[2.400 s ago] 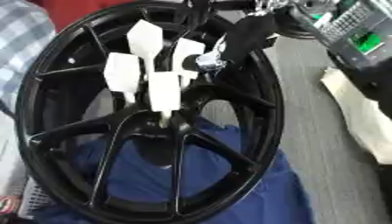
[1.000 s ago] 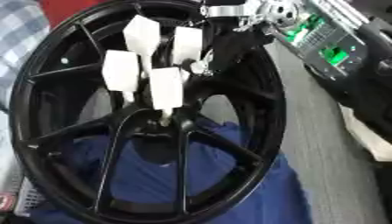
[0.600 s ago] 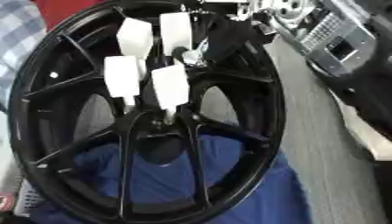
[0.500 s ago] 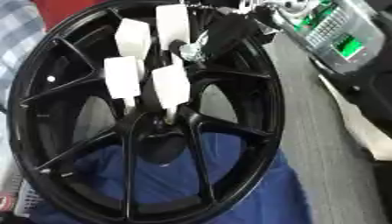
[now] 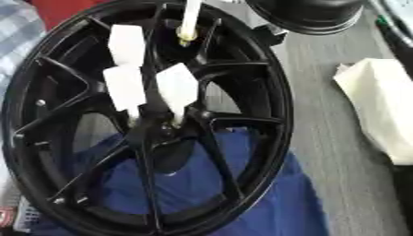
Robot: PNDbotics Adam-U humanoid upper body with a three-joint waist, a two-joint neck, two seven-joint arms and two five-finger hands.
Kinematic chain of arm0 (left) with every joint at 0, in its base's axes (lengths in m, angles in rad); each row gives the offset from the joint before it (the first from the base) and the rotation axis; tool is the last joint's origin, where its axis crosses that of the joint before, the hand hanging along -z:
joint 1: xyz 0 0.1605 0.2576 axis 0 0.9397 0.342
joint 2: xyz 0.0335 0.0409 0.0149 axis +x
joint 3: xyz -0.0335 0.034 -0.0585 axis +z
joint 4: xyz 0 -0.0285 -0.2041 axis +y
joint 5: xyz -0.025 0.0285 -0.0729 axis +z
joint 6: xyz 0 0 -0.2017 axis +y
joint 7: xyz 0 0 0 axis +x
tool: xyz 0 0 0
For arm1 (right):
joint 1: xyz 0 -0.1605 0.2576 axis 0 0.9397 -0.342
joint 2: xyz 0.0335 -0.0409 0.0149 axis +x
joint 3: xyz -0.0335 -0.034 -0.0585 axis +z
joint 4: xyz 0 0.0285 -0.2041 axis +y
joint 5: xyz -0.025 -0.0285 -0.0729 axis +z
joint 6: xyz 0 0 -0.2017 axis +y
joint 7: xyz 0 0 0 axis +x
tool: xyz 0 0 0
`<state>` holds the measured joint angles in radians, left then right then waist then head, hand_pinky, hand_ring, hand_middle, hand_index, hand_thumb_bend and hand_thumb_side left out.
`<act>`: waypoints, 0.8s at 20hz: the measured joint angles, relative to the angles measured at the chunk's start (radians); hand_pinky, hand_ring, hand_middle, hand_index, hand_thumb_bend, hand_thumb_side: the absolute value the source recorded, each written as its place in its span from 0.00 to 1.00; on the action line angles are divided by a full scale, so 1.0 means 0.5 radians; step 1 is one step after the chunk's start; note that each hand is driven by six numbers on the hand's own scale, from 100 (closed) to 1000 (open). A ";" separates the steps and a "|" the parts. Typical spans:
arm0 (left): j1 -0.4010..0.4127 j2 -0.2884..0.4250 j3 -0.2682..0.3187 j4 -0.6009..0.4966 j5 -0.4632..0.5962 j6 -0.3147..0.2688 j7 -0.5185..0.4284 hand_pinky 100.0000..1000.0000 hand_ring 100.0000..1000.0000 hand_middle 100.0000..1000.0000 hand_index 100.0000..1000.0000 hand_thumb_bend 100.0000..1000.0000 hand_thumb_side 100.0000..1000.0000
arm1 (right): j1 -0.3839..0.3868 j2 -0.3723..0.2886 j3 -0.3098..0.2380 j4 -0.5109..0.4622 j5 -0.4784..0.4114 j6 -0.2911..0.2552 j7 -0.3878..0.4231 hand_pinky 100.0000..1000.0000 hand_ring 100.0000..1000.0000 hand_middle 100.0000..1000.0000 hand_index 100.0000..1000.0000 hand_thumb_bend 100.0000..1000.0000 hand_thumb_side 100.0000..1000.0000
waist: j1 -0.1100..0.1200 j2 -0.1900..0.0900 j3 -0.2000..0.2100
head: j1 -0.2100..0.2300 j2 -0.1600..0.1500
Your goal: Pull the pin out of the wheel hub.
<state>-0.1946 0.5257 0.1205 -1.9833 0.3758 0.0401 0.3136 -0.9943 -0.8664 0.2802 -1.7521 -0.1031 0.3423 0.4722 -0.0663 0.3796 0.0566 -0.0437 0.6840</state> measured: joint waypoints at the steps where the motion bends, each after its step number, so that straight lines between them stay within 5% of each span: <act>1: 0.000 0.000 0.003 0.000 -0.001 -0.002 0.003 0.80 0.74 0.69 0.77 0.55 0.40 | 0.093 -0.065 -0.065 -0.013 -0.035 -0.015 -0.050 0.77 0.57 0.41 0.57 0.00 0.31 | 0.010 0.000 -0.006 | 0.005 0.000; 6: 0.001 0.000 0.018 0.000 -0.006 -0.019 0.019 0.80 0.74 0.70 0.77 0.56 0.40 | 0.600 -0.327 -0.404 -0.044 -0.146 -0.127 -0.288 0.79 0.58 0.43 0.60 0.00 0.31 | 0.078 -0.001 -0.048 | 0.035 -0.002; 11: 0.004 -0.001 0.031 0.000 -0.012 -0.031 0.034 0.80 0.75 0.70 0.77 0.56 0.41 | 0.997 -0.391 -0.696 0.079 -0.047 -0.238 -0.485 0.80 0.62 0.48 0.65 0.00 0.33 | 0.127 -0.008 -0.081 | 0.060 -0.003; 16: 0.004 -0.001 0.039 0.000 -0.013 -0.037 0.041 0.80 0.75 0.70 0.77 0.56 0.41 | 1.184 -0.362 -0.861 0.303 0.122 -0.282 -0.580 0.95 0.88 0.83 0.92 0.04 0.40 | 0.152 -0.018 -0.093 | 0.085 -0.017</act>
<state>-0.1927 0.5252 0.1399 -1.9833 0.3690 0.0216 0.3342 -0.4022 -1.0476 -0.1502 -1.6005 -0.0421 0.2014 0.1823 0.0096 0.3706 0.0099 -0.0010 0.6754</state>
